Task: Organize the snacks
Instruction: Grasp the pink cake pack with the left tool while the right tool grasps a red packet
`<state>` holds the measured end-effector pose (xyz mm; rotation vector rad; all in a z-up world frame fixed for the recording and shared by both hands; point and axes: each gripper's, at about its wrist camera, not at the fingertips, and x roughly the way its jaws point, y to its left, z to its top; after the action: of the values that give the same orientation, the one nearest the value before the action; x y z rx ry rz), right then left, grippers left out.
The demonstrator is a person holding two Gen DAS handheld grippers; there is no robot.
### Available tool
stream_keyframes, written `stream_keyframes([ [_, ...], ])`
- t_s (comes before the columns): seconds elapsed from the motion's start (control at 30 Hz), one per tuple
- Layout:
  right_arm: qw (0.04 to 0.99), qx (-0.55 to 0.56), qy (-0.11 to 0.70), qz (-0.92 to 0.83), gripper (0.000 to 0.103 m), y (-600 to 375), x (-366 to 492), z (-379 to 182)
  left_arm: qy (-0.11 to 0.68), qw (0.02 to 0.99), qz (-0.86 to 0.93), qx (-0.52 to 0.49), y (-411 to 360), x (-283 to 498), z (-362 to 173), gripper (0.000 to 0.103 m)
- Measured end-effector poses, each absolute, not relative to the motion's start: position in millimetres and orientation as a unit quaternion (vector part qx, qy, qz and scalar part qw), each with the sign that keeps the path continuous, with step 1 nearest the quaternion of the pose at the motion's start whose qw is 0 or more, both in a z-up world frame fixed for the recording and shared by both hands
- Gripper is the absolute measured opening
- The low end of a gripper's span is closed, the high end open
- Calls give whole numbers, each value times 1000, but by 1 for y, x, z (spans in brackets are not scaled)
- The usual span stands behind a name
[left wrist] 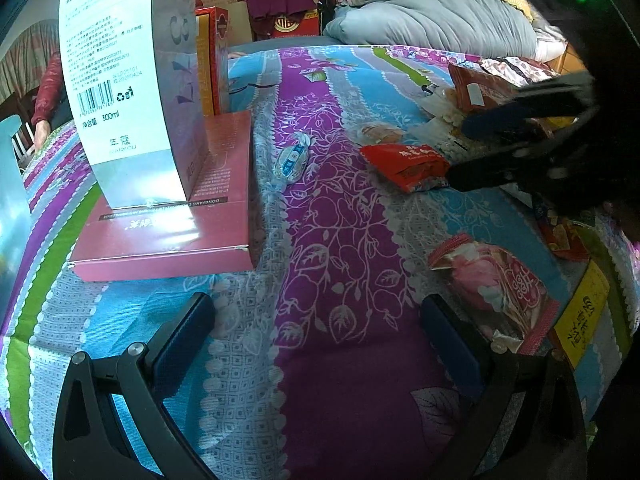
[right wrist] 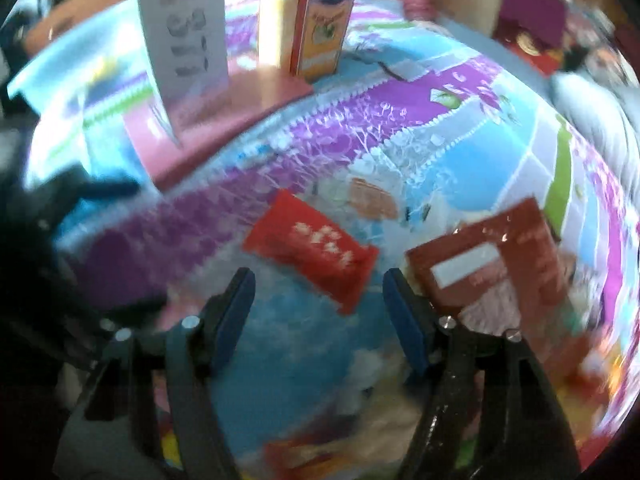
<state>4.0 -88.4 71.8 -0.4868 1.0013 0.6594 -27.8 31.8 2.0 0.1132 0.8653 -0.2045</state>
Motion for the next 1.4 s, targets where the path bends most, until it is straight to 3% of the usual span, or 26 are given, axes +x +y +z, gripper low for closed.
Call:
stream_keyframes([
  [0.27,758,-288,473,344,68,-64,34,48,418,902,-101,52,33,-30,3,103],
  [0.3,761,-277,476,343,63,-63,37,49,418,902,-101,52,33,-30,3,103],
  [0.33,765,-258,480,343,39,-65,39,50,418,902,-101,52,33,-30,3,103],
  [0.43,775,-226,484,338,37,-67,31,51,417,902,-101,53,33,-30,3,103],
  [0.73,854,-17,428,296,36,-141,-44,118,432,895,-97,61,30,-27,6,103],
  [0.83,863,44,430,263,36,-179,-71,117,454,885,-81,57,27,-21,17,94],
  [0.9,860,74,447,237,36,-208,-91,104,445,891,-72,44,26,-24,34,94],
  [1.13,847,113,476,207,37,-248,-123,68,474,874,-87,-56,12,-21,64,95],
  [1.33,854,138,459,204,38,-256,-120,72,520,845,-120,-19,-39,-18,37,94],
  [1.4,854,140,457,207,38,-256,-120,72,523,844,-115,-5,-47,-17,31,88],
])
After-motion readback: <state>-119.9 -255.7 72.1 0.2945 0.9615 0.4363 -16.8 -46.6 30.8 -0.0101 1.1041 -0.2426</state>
